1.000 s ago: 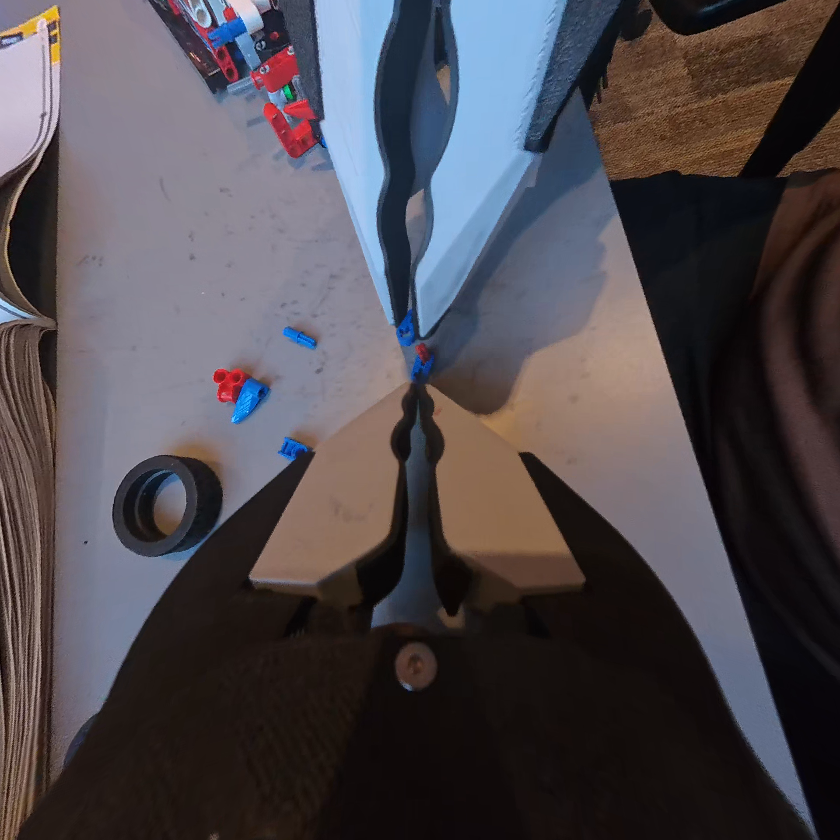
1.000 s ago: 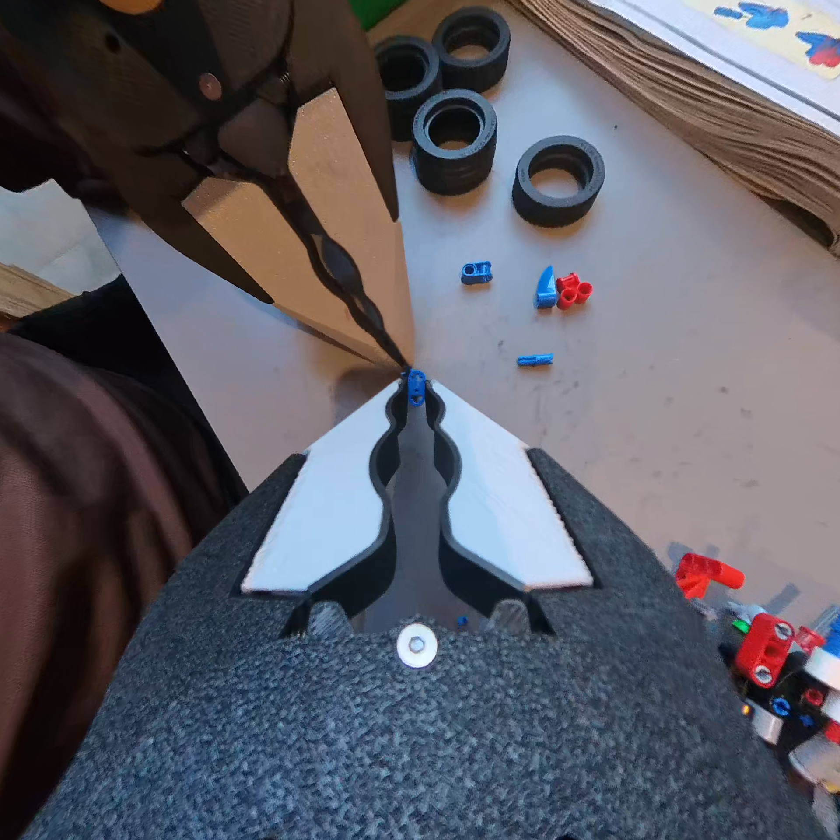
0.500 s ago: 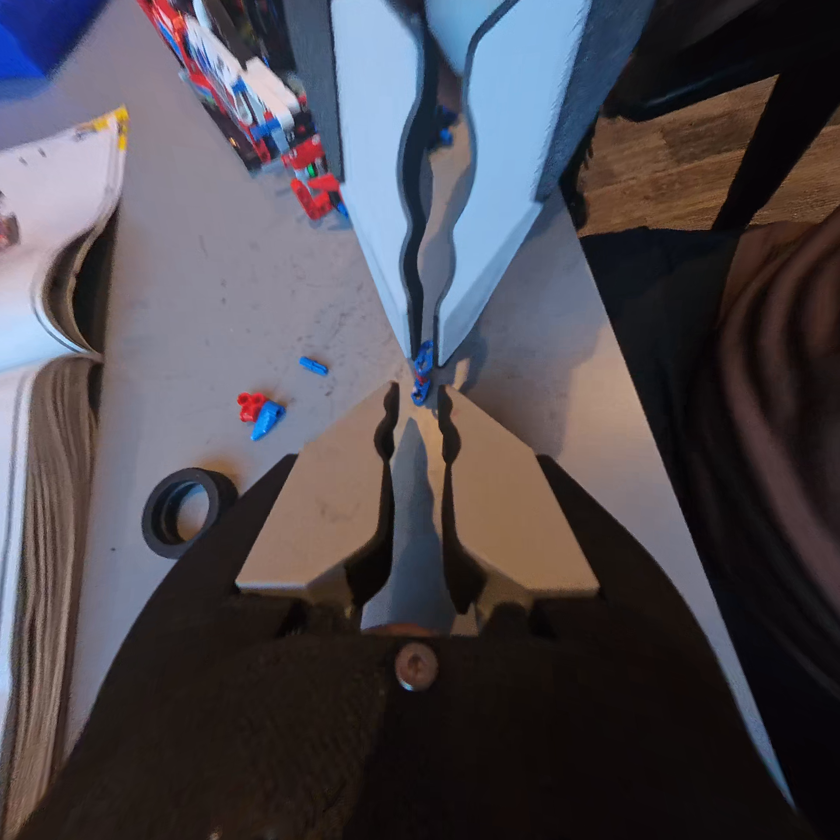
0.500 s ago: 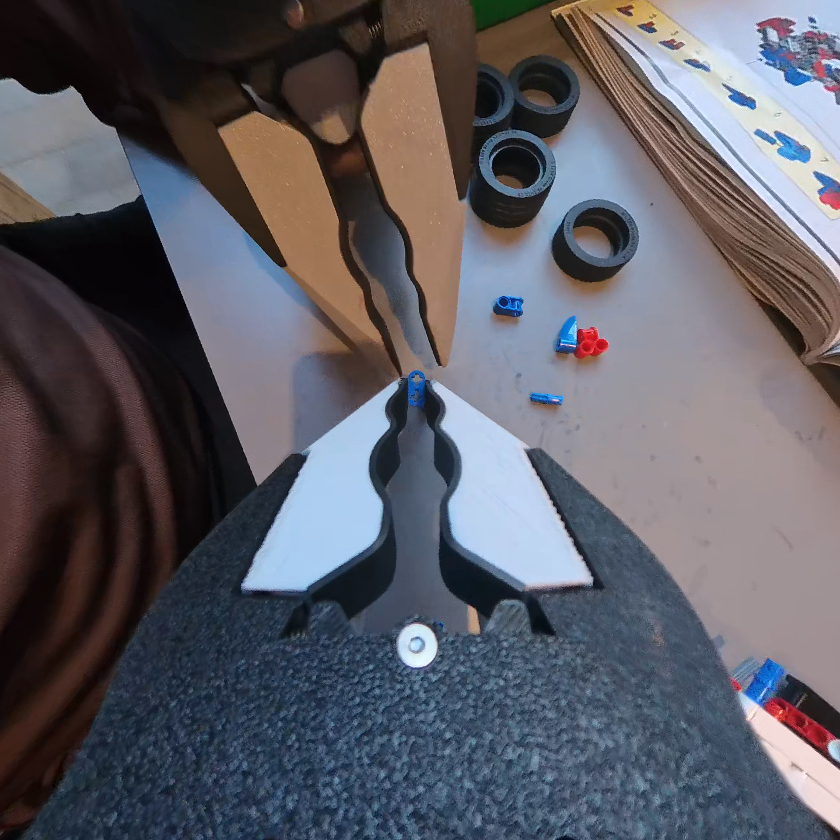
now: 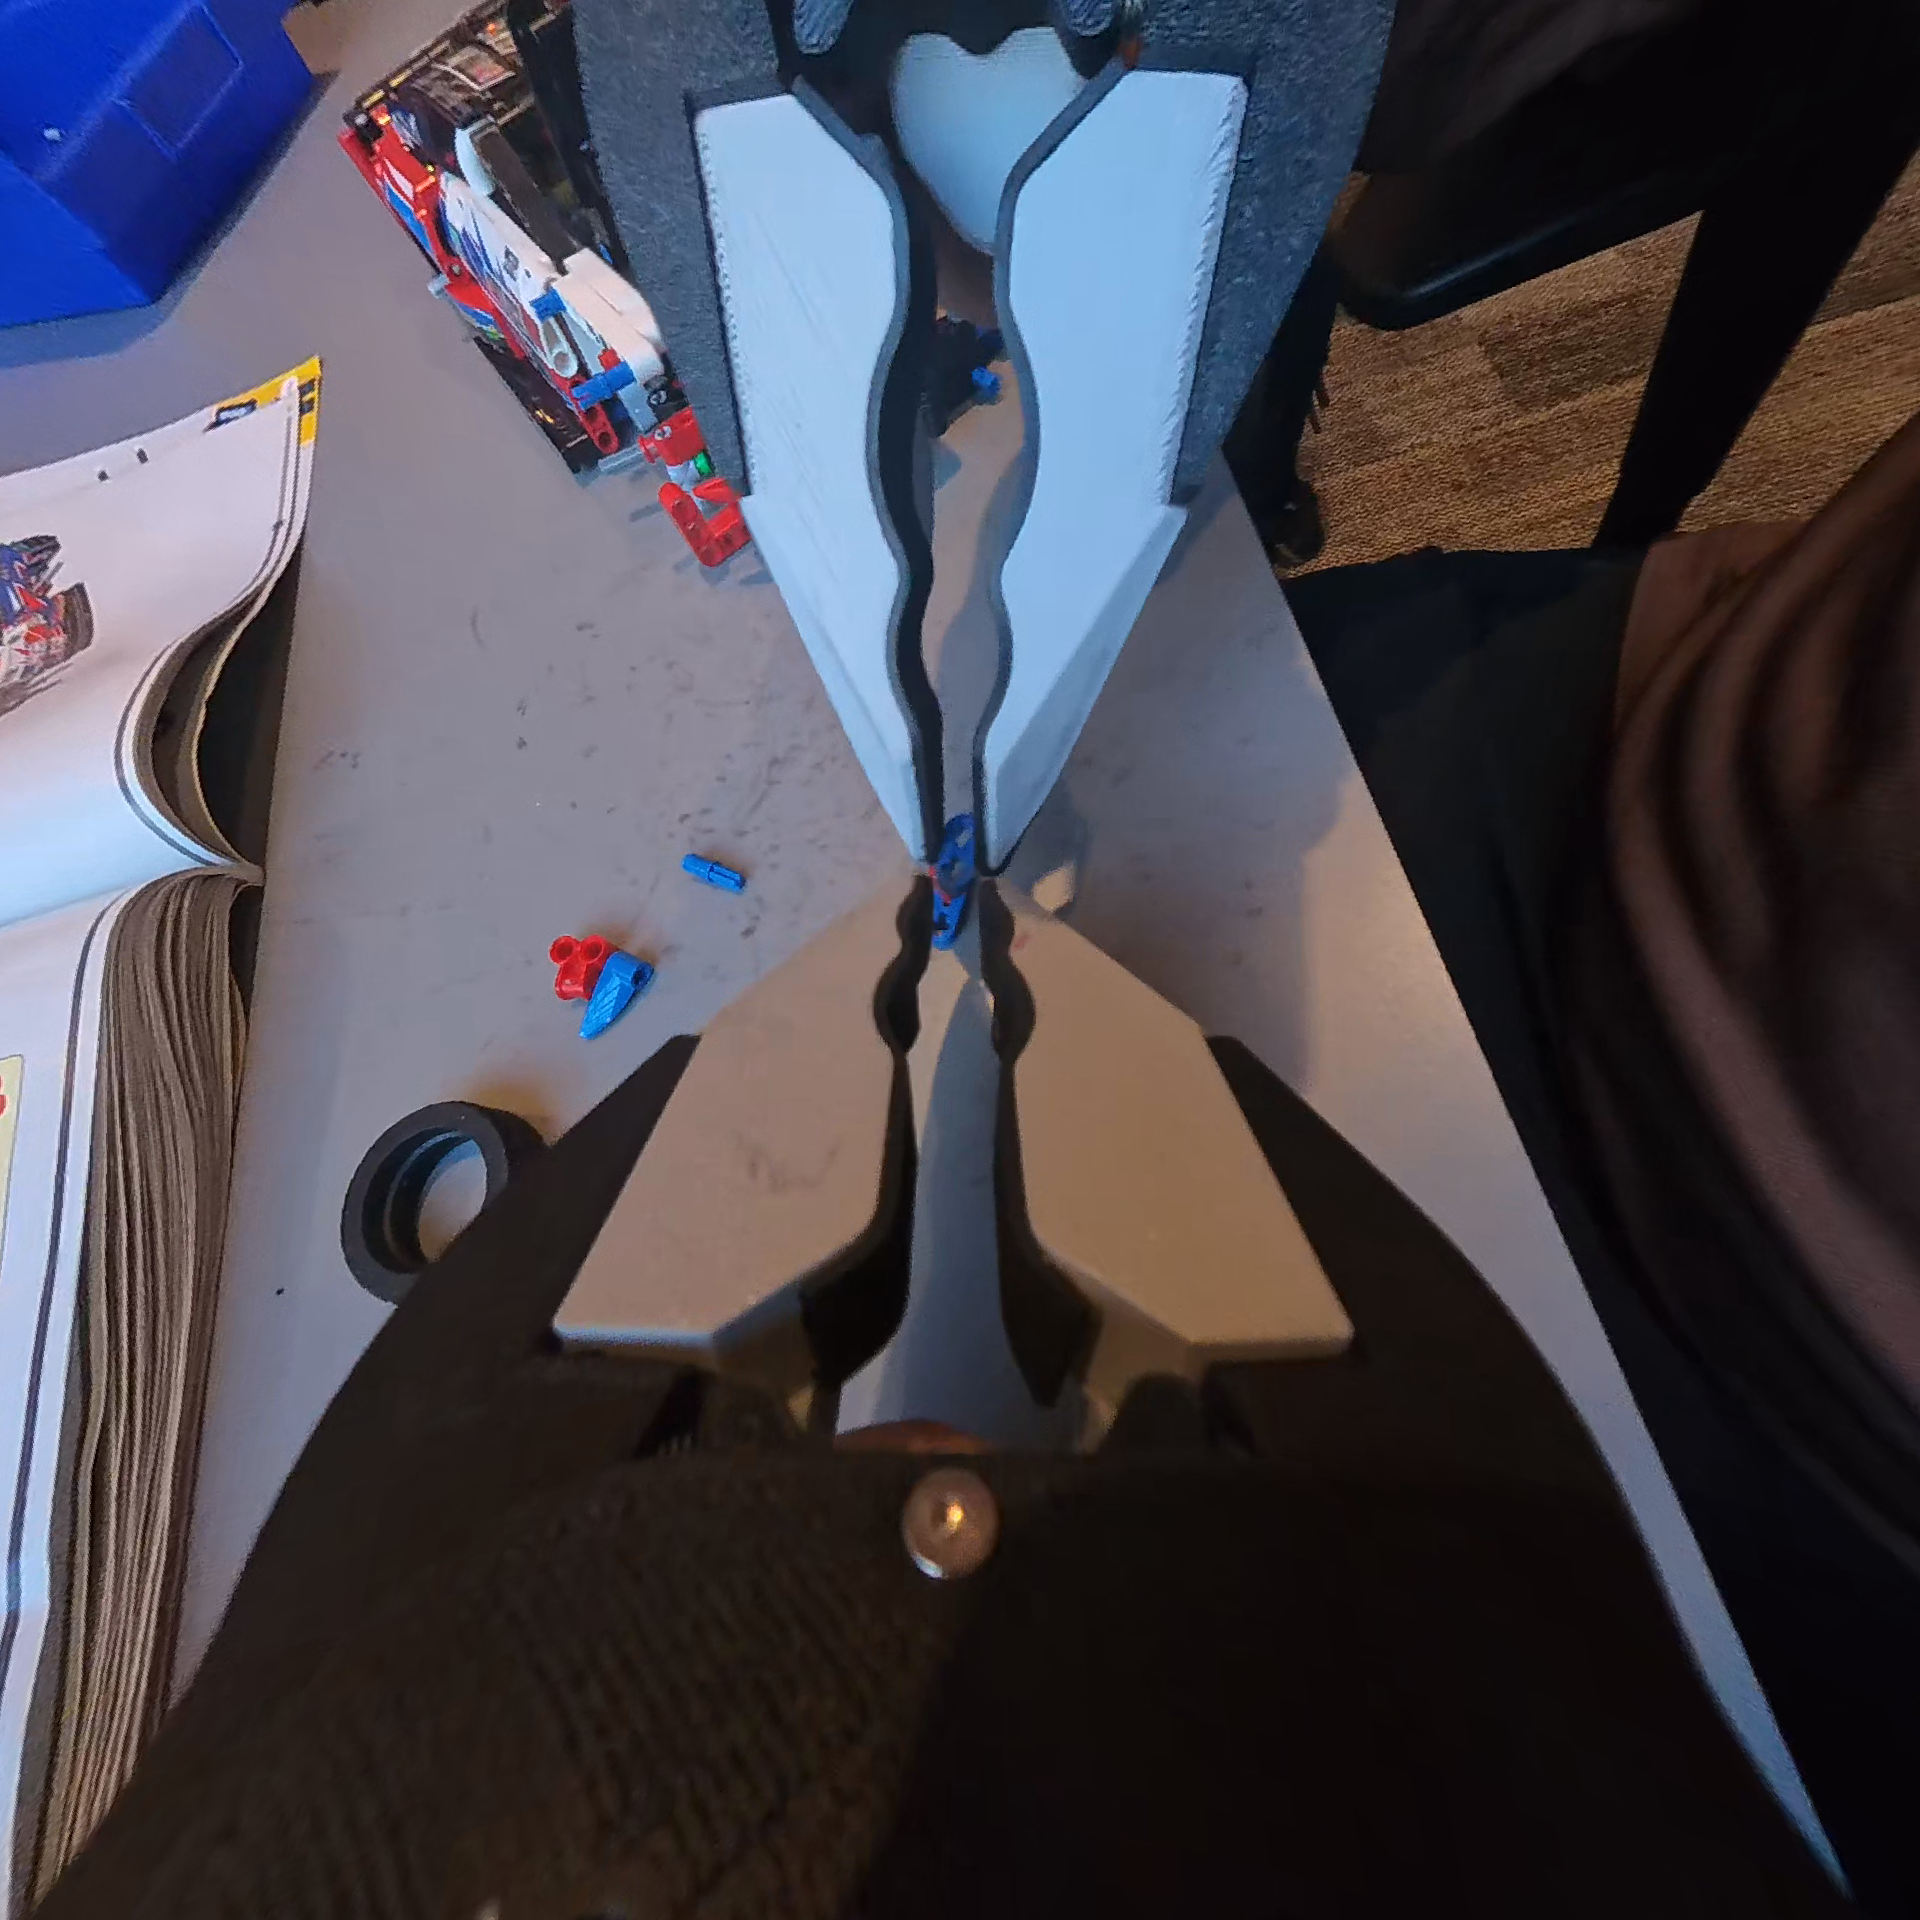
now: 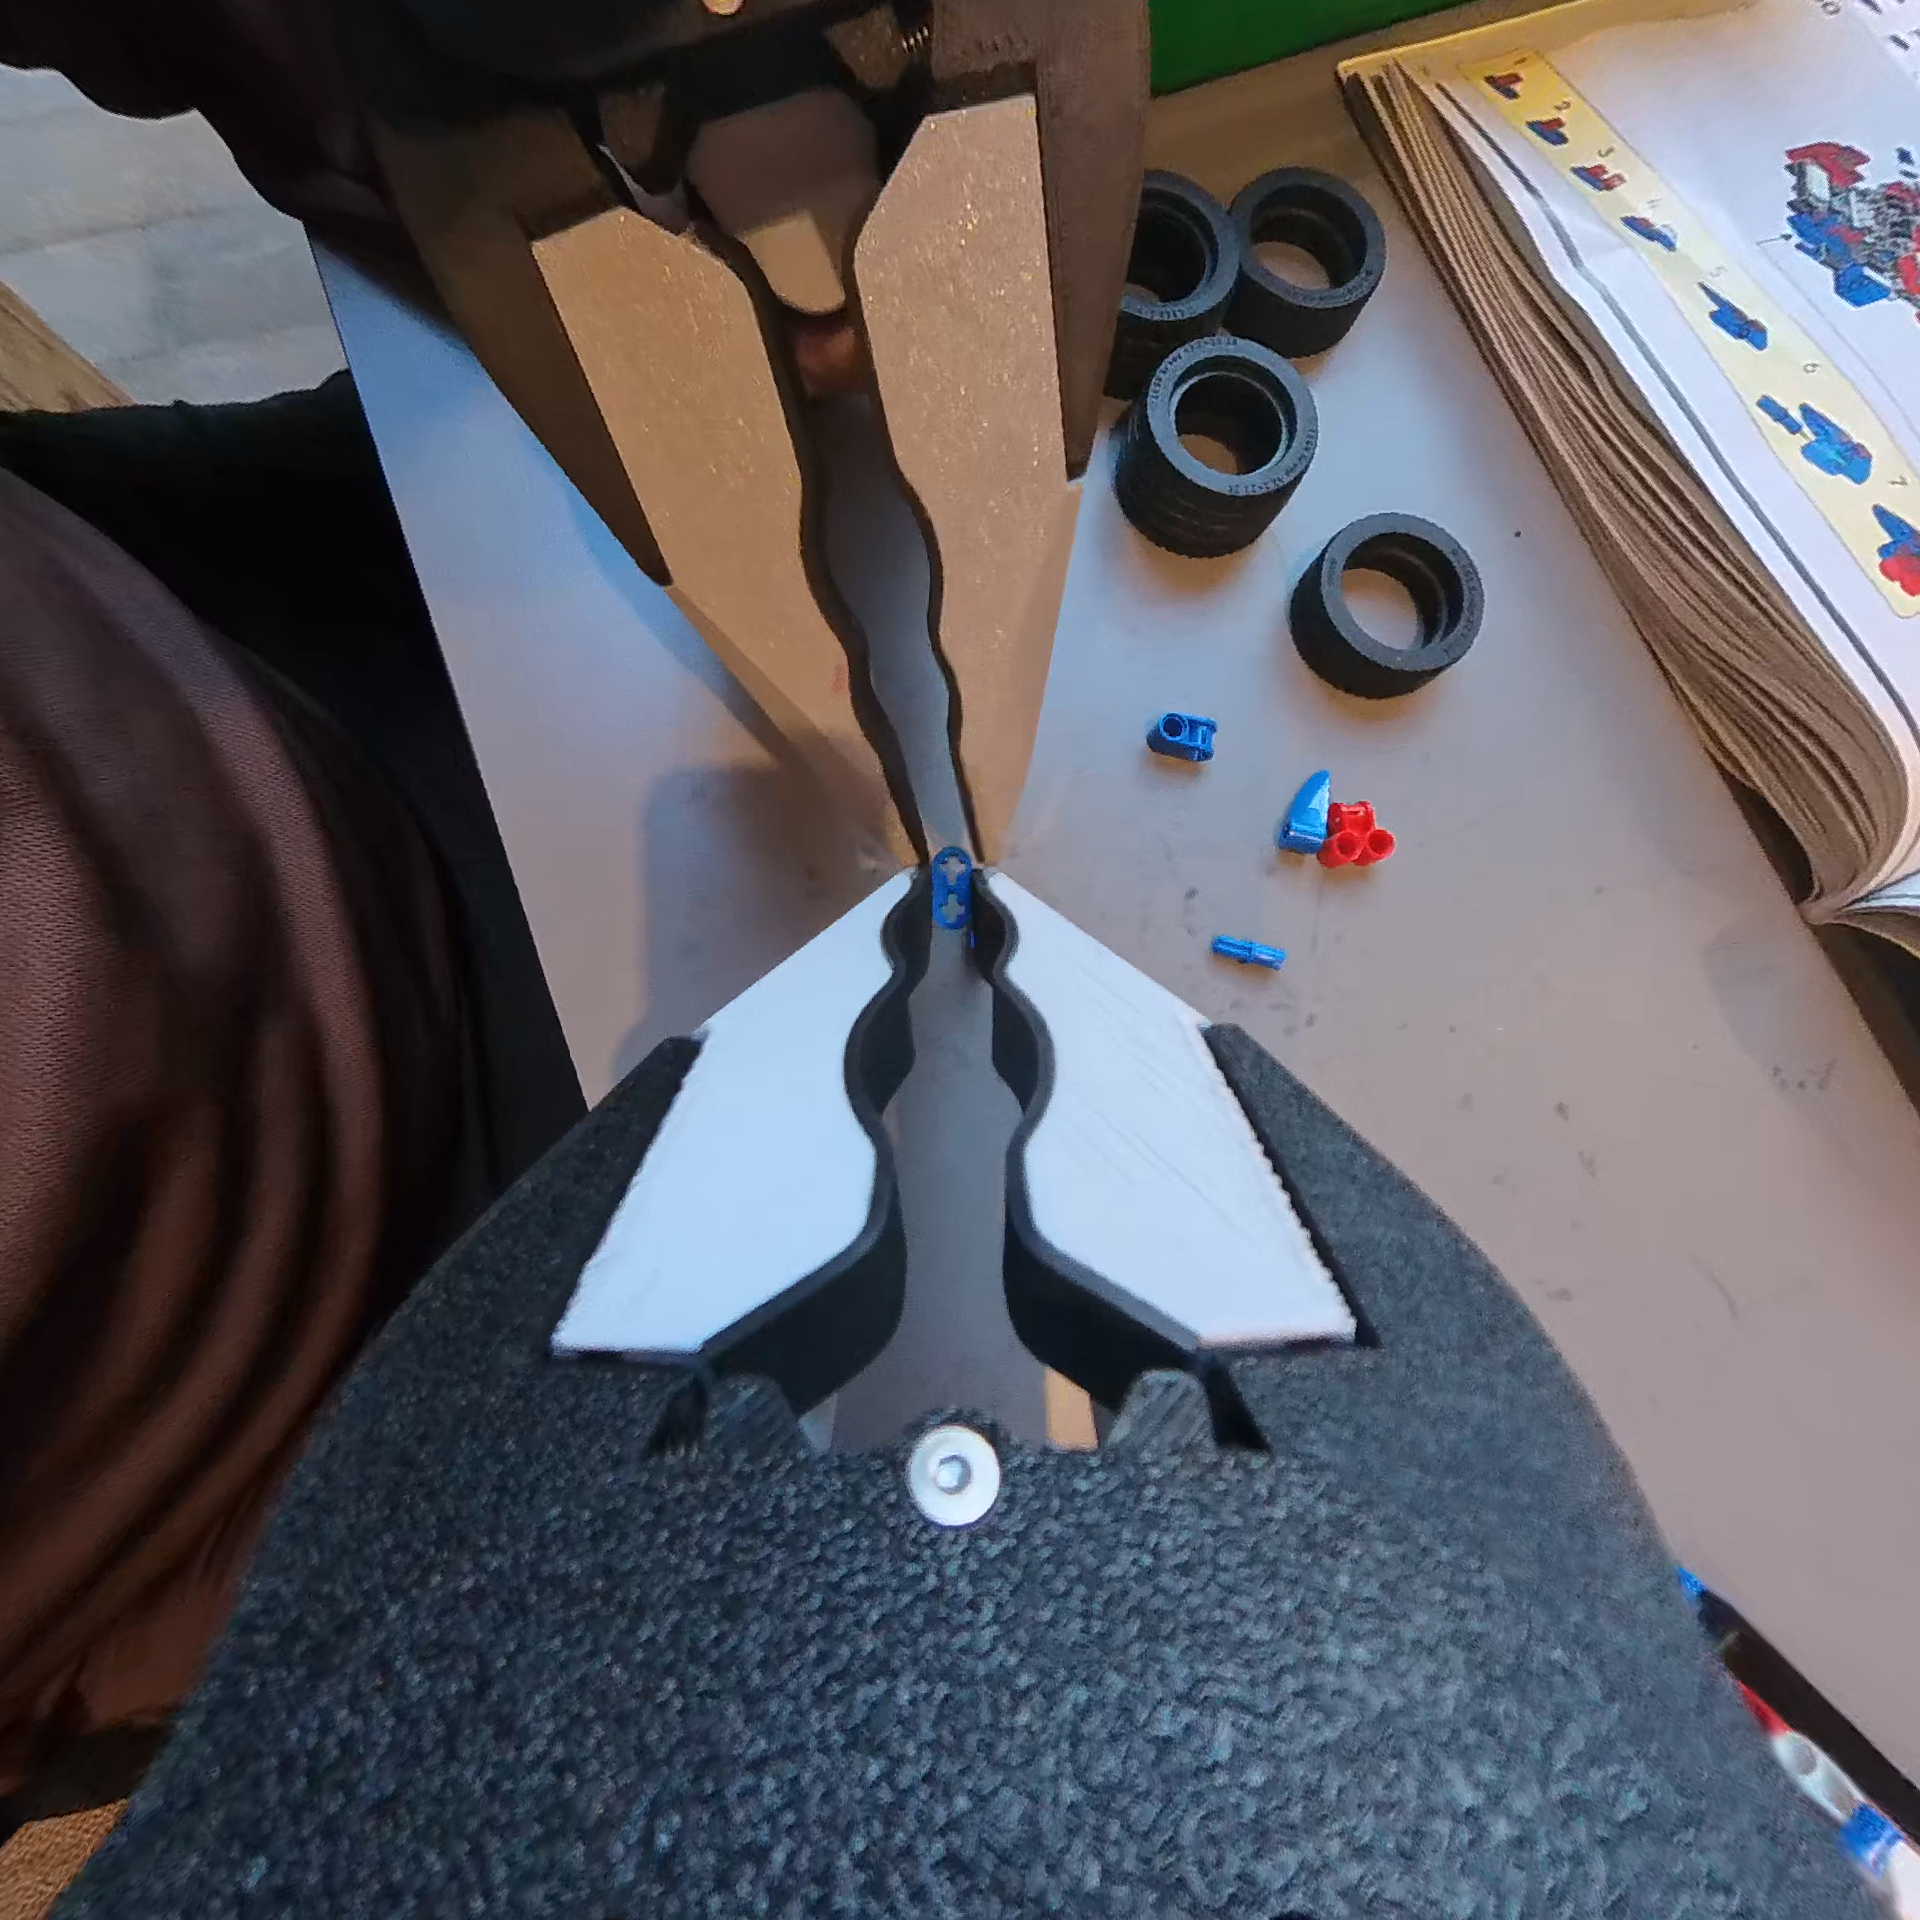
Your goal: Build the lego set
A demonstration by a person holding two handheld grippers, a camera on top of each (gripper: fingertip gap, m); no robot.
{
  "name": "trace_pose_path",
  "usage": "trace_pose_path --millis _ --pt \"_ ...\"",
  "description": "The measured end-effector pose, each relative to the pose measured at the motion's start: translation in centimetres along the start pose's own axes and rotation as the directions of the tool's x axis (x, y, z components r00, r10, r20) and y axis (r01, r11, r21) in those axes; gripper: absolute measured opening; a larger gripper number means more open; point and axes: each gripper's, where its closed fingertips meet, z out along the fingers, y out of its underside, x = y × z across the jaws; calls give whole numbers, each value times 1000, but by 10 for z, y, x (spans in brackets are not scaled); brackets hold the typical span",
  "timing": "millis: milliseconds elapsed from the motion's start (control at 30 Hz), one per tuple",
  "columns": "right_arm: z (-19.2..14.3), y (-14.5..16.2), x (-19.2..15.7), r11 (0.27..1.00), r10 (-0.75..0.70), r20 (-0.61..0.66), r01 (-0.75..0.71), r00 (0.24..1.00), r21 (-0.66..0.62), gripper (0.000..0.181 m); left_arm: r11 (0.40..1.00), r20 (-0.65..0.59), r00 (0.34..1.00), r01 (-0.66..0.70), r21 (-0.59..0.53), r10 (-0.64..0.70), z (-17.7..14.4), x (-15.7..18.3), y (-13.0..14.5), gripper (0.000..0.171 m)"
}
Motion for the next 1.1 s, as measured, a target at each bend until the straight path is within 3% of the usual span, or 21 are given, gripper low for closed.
trace_pose_path --millis 1100 --pt "0 3 1 998 -64 -61 64 996 -1 9 1000 28 999 -21 3 21 -1 -3 2 3"
